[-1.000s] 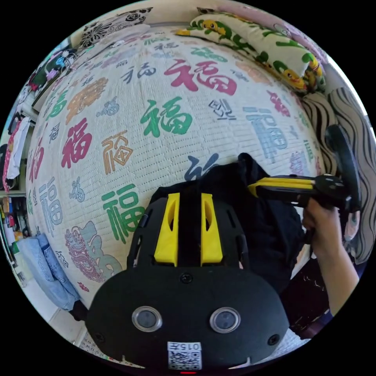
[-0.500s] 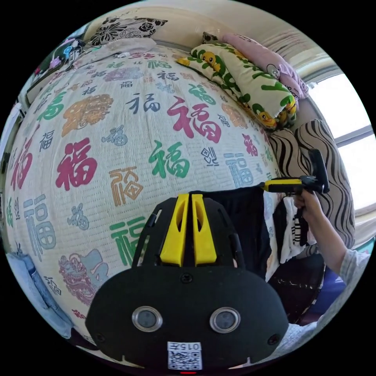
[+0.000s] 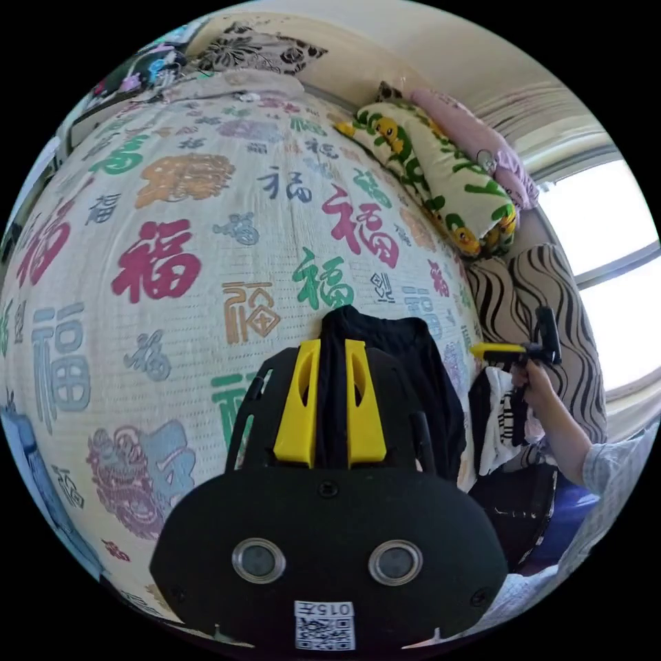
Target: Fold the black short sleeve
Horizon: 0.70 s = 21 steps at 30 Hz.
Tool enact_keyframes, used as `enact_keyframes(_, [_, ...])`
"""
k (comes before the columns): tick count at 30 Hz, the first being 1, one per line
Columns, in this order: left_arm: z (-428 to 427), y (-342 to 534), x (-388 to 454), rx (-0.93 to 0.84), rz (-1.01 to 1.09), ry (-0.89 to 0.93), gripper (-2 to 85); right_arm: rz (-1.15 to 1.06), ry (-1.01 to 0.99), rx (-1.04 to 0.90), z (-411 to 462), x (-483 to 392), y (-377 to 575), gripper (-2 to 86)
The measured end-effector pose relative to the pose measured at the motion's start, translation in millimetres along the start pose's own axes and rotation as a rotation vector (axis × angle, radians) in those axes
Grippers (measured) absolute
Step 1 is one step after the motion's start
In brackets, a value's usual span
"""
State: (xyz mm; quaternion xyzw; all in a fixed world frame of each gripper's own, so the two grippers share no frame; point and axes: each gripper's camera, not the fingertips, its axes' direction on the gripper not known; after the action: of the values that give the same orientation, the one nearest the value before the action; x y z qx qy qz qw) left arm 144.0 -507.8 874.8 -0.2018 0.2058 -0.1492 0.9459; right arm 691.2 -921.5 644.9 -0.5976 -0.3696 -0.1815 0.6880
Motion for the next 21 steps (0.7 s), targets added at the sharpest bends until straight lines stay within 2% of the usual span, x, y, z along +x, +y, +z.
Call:
enact_keyframes(2, [-12.5,14.5,6.8,0.065,-0.026,0.027,5.9,0.013,-0.013,-0.015,-2.5,2.8,38.6,7.9])
enact_keyframes(4, [-8.3,21.8,19.2,0.046,-0.024,0.088,5.7,0.032,-0.014,-0.074,5.0,2.9,72.5,8.4])
enact_keyframes(8, [49.9,31.9,78.5,-0.174,0.069,0.255,5.8,0.076,0.008,-0.189,44.3,6.5,119.5,7.5])
enact_keyframes(10, [77.3,34.6,106.1,-0.233,0.085,0.303,5.6,0.104,-0.02,-0.207,58.5,13.0,126.6,2.6])
enact_keyframes(13, [112.0,29.6,149.0,-0.292,0.121,0.413,5.3,0.136,-0.114,-0.157,55.4,29.3,136.2,1.2])
enact_keyframes(16, [134.6,16.5,190.2,-0.313,0.216,0.387,5.1,0.216,-0.079,-0.03,26.4,58.7,151.0,0.9])
enact_keyframes(18, [148.5,7.3,211.8,-0.328,0.259,0.392,4.9,0.341,-0.052,0.138,-2.6,92.4,165.3,1.2])
enact_keyframes(21, [173.9,-6.0,246.8,-0.343,0.327,0.348,5.0,0.487,-0.016,0.288,-21.3,127.4,186.2,2.6])
